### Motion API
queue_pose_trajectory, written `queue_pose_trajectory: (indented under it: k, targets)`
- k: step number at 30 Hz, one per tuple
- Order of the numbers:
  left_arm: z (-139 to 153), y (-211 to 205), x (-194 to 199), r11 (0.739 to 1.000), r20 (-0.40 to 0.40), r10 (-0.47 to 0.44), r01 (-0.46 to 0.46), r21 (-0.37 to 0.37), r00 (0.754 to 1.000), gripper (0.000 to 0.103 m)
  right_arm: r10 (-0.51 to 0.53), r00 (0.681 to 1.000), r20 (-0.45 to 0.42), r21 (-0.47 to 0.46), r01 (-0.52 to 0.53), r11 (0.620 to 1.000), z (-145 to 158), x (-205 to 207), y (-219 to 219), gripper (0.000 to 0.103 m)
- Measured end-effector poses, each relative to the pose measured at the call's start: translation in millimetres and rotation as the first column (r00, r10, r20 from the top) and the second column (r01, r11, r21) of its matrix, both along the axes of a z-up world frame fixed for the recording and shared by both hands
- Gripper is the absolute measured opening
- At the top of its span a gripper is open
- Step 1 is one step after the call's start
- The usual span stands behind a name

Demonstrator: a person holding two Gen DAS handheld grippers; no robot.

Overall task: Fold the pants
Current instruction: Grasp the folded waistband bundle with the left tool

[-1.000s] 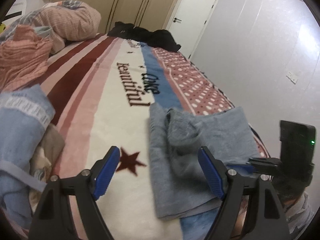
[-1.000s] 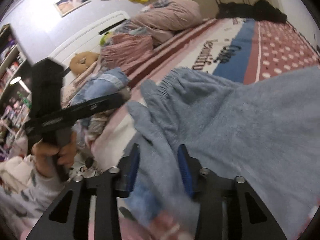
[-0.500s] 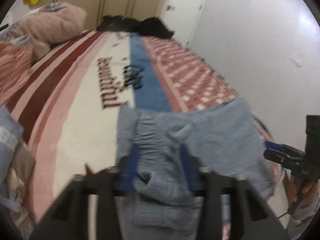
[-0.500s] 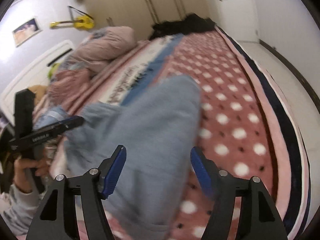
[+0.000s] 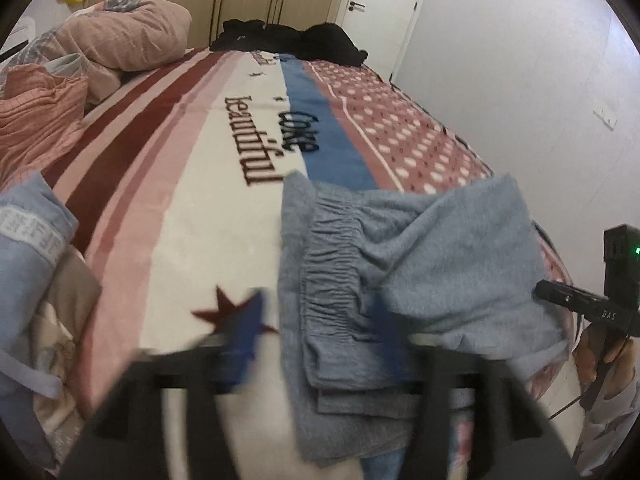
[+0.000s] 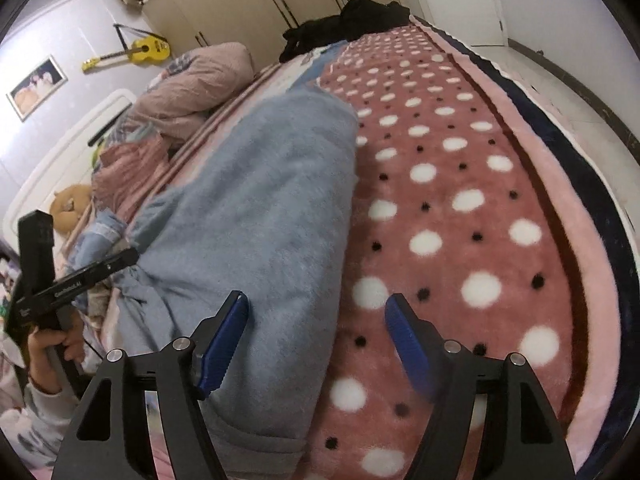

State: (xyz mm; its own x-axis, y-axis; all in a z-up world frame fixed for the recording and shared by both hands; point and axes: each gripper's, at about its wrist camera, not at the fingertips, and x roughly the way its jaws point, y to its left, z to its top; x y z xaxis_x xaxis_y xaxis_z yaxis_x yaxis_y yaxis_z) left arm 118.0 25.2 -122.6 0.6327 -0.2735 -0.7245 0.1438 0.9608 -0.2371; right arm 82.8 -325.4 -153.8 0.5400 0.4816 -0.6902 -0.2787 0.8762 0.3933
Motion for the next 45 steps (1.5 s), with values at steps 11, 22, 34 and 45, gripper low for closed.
queue_pose_trajectory:
  k: [11, 22, 34, 45]
  targets:
    - [-22, 5, 46, 0.97, -0.146, -0.095, 0.059, -0.234, 0.985, 0.08, 0.077, 0.996, -0.041, 0.045, -0.076, 0.996, 12, 41, 11, 0.068]
    - [-55, 14, 52, 0.901, -0.214, -0.167, 0.061, -0.429, 0.963, 0.08, 0.217, 0.975, -0.039, -0.01, -0.218, 0.976, -15, 27, 37, 0.07]
    - [-36, -16, 41, 0.934, -0.184, -0.182, 0.111, -0.34, 0.966, 0.069, 0.238, 0.971, 0.037, -0.072, -0.235, 0.969, -1, 10, 61, 0.052]
    - [20, -9, 2, 0.978, 0.022, -0.145, 0.147, -0.15, 0.989, 0.03, 0.286, 0.951, 0.121, -0.056, -0.281, 0.958, 54, 4, 99, 0.044]
